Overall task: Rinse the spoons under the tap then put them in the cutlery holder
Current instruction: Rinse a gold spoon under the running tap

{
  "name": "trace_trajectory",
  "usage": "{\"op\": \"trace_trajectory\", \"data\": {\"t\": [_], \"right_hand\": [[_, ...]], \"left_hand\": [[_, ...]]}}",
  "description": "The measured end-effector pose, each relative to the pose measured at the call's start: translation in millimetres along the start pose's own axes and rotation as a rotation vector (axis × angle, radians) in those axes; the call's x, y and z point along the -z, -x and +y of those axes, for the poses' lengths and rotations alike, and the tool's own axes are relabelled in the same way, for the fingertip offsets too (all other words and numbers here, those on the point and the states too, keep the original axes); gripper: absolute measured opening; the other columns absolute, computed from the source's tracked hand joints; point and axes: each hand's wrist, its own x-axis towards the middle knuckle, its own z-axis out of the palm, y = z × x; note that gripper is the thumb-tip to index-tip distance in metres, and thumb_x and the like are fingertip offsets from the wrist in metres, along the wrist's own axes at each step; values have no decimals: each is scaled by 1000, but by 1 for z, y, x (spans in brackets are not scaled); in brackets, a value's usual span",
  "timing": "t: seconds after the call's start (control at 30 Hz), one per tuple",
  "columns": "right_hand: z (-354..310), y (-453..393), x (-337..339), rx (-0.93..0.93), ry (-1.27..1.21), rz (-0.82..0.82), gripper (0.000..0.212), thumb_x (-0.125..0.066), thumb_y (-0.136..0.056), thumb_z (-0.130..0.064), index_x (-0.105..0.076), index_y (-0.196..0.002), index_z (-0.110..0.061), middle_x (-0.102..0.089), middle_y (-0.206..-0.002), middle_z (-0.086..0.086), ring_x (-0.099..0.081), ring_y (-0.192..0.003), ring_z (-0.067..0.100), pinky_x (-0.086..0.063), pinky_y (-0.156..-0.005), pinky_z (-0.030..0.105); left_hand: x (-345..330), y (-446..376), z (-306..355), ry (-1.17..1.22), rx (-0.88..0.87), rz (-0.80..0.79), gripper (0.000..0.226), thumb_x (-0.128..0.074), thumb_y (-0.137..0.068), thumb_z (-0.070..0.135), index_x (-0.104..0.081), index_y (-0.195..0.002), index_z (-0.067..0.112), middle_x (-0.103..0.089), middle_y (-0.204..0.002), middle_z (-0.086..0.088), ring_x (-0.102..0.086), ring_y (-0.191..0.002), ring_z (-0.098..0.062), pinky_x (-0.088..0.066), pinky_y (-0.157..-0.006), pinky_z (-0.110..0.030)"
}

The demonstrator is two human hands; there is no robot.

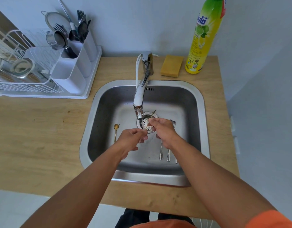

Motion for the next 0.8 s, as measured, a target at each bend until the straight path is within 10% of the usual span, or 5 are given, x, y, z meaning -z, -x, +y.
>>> {"op": "trace_trajectory", "data": {"t": [0.57,0.8], "right_hand": [[22,5,3,73,292,-17,20,-71,-96,-23,-76,-77,-22,-73,-86,-19,-63,-82,-3,-45,-72,19],[27,5,36,75,692,50,25,-59,-96,-28,-70,-76,-19,-76,-89,0,-70,-87,24,-57,-80,34]], "left_hand": [[28,5,-39,-64,141,-24,24,-54,-106,41,-75,-110,29,-79,-108,9,-71,-103,-18,-58,-83,-36],[33,-8,-48,-247,105,103,19,-59,-104,37,-70,-101,22,-74,-104,2,-69,-95,-22,-52,-74,-34]]}}
